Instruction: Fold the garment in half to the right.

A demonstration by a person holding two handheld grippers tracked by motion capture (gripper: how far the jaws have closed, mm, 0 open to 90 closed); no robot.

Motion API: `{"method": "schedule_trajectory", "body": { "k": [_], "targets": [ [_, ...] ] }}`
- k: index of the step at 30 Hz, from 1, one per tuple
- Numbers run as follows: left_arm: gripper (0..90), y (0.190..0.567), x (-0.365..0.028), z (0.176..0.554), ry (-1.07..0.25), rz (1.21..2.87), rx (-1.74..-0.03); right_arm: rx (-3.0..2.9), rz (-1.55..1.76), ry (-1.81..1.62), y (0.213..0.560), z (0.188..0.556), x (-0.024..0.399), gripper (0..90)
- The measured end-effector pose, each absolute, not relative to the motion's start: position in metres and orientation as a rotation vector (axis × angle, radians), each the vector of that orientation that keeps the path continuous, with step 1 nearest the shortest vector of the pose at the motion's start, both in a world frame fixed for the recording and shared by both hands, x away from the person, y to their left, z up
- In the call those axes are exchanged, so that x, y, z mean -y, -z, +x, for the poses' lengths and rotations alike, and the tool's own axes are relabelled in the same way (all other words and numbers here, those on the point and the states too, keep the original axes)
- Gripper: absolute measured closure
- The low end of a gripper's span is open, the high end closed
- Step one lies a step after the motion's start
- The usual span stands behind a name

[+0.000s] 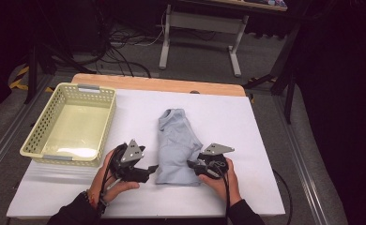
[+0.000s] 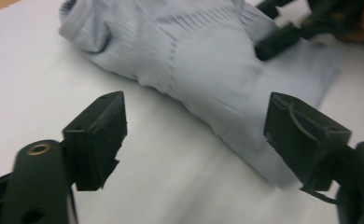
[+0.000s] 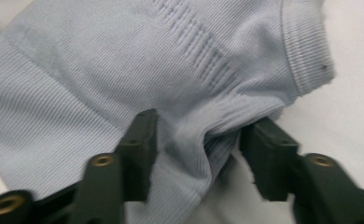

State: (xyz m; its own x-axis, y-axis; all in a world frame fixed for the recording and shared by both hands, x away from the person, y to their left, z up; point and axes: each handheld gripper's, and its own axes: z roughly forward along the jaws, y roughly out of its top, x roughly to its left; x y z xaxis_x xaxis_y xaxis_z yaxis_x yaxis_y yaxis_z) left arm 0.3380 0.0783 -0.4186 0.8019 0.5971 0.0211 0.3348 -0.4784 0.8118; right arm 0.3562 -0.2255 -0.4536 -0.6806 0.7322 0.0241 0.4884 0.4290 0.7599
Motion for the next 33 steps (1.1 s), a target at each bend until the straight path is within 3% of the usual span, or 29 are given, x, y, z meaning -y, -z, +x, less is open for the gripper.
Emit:
{"method": "schedule_trajectory", "body": {
  "k": [9,15,22,25,26,30,33],
  "targets": [
    [18.9,0.424,-0.047,0.388,-0.371,2.057,-0.811,-2.403,1.058,-1.077,0.453,0.345,0.223,28.7],
    [16.5,0.449,-0.033,0.414,-0.227,2.048,-0.91,-2.404,1.103,-1.05,0.458,0.348,0.222,23.4],
    [17.2,0.463,-0.026,0.42,-0.122,2.071,-0.976,-2.462,1.094,-1.077,0.458,0.352,0.221,29.5],
    [23.4,0.462,-0.023,0.418,-0.135,2.101,-0.96,-2.482,1.084,-1.088,0.457,0.352,0.219,34.2],
    [32.4,0.462,-0.022,0.417,-0.124,2.101,-0.949,-2.489,1.069,-1.09,0.457,0.351,0.217,38.6],
    [42.0,0.462,-0.024,0.418,-0.055,2.092,-0.92,-2.504,1.061,-1.111,0.457,0.351,0.217,45.7],
    [52.6,0.462,-0.027,0.419,-0.011,2.08,-0.904,-2.524,1.059,-1.147,0.457,0.351,0.217,59.6]
  ]
}}
